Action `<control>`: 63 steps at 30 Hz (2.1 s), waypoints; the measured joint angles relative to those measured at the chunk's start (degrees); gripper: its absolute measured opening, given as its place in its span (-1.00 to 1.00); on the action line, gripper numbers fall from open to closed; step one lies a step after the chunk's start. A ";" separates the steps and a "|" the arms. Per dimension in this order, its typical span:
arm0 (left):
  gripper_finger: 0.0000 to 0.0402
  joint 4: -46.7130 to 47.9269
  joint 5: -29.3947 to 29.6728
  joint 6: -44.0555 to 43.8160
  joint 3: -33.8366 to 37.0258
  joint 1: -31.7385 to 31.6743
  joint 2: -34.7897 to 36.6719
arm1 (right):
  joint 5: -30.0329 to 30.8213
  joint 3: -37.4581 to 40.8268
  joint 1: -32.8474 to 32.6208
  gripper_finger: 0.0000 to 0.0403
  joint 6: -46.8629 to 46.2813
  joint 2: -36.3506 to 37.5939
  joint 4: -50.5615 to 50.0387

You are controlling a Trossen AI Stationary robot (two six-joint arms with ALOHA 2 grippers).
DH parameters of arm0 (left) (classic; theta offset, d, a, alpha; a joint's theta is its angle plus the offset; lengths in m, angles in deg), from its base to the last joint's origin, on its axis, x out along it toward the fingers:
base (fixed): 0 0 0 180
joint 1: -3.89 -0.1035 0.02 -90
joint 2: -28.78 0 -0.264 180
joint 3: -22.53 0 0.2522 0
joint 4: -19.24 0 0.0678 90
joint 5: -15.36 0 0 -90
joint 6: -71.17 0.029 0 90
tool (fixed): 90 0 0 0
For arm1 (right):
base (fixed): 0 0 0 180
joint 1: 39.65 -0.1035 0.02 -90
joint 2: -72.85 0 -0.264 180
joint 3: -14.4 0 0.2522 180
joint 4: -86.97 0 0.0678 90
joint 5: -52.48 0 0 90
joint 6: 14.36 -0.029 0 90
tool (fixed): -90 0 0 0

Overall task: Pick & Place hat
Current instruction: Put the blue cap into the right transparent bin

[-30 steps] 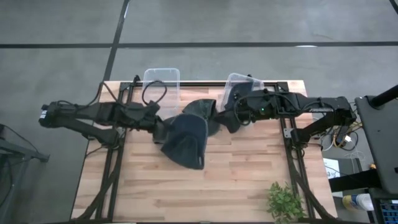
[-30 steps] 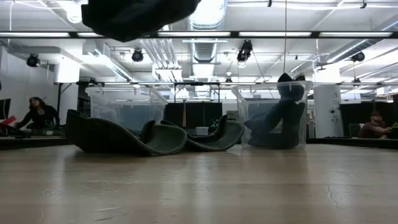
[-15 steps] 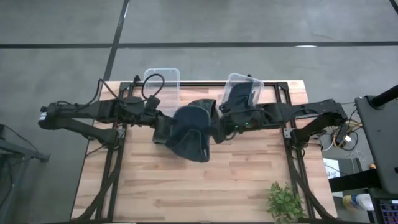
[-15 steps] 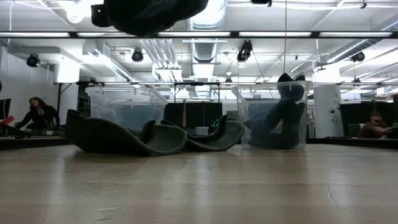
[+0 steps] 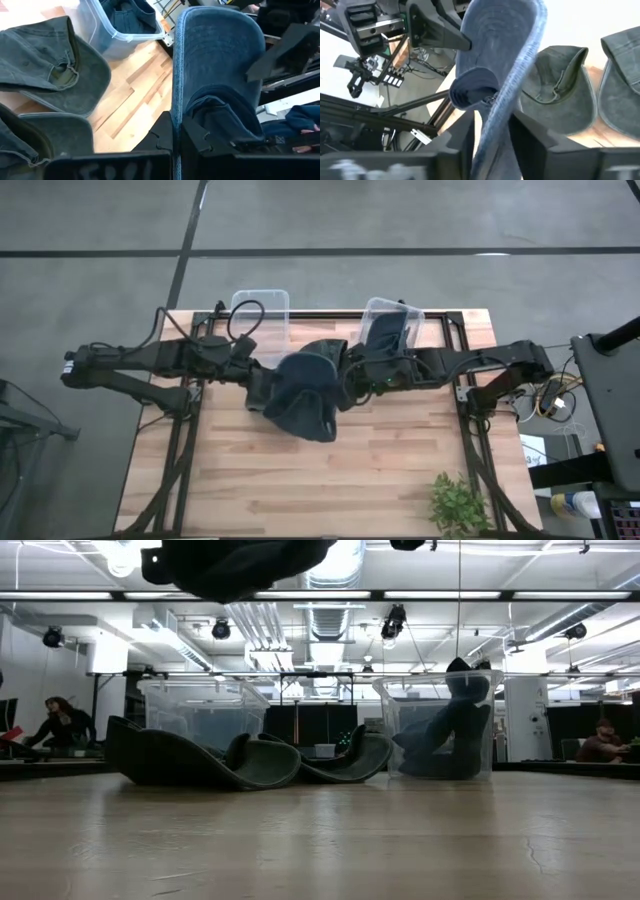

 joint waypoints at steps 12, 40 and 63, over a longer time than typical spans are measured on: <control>-0.92 -1.54 -1.35 1.40 0.04 0.04 0.13 | 0.51 -0.02 0.09 -0.94 -3.04 0.66 -3.40; -0.24 -4.50 7.13 8.27 0.07 -0.17 4.77 | 4.67 -0.61 6.55 -0.94 -3.61 8.38 -16.15; -0.24 -7.52 7.13 7.97 0.07 -0.17 4.82 | 7.98 -0.59 30.27 -0.94 9.40 15.69 -37.10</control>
